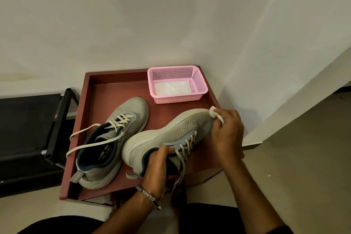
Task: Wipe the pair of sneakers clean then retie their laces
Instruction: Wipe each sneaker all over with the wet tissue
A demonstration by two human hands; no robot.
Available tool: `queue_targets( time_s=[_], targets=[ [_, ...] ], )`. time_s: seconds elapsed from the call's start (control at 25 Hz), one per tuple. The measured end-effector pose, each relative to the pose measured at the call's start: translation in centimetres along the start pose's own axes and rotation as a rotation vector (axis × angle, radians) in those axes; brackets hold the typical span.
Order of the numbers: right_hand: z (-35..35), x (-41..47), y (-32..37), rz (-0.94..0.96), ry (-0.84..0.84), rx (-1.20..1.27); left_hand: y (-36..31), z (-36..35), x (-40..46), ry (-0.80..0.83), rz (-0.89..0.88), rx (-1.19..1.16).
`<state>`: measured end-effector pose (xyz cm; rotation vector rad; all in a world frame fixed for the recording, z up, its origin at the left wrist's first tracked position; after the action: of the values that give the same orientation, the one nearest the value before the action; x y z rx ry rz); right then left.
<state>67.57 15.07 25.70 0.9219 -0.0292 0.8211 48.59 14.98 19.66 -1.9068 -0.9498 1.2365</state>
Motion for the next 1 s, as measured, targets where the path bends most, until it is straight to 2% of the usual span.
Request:
queue_targets(
  time_s=[0.16, 0.2, 0.32, 0.4, 0.6, 0.8, 1.0],
  targets=[
    [-1.3, -2.2, 3.0, 0.273, 0.159, 0.063, -0.4, -0.5, 0.0, 0.027, -0.021, -0.061],
    [-1.3, -1.9, 2.9, 0.278, 0.148, 0.059, -0.4, -0.6, -0.1, 0.04, -0.027, -0.063],
    [-0.1, 0.2, 0.5, 0.048, 0.005, 0.029, 0.0, -0.5, -0.5, 0.046, -0.051, -0.028],
    [0.3, 0.1, -0.2, -0.017, -0.039, -0.002, 0.0, -0.4, -0.6, 0.024, -0.064, -0.018],
    [-1.3, -2.7, 3.3, 0.301, 0.165, 0.035, -0.3, -0.8, -0.3, 0.057, -0.051, -0.061],
    [0.3, 0.0, 0.4, 0.037, -0.011, -0.005, -0.4, -0.5, -1.1, 0.001, -0.093, 0.043],
    [-0.4, -1.0, 2.4, 0.269, 0.14, -0.026, -0.1, -0.6, -1.4, -0.053, -0.089, 0.071]
  ],
)
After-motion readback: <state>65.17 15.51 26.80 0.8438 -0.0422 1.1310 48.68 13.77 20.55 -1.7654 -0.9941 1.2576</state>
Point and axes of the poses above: each hand's wrist, its own x-axis towards the middle knuckle, its own z-axis out of the back of the hand, y = z × x, the point moved 4 cm from there along x, towards the middle knuckle, and after that the axes turned 3 degrees about -y, right-handed, at the moved point
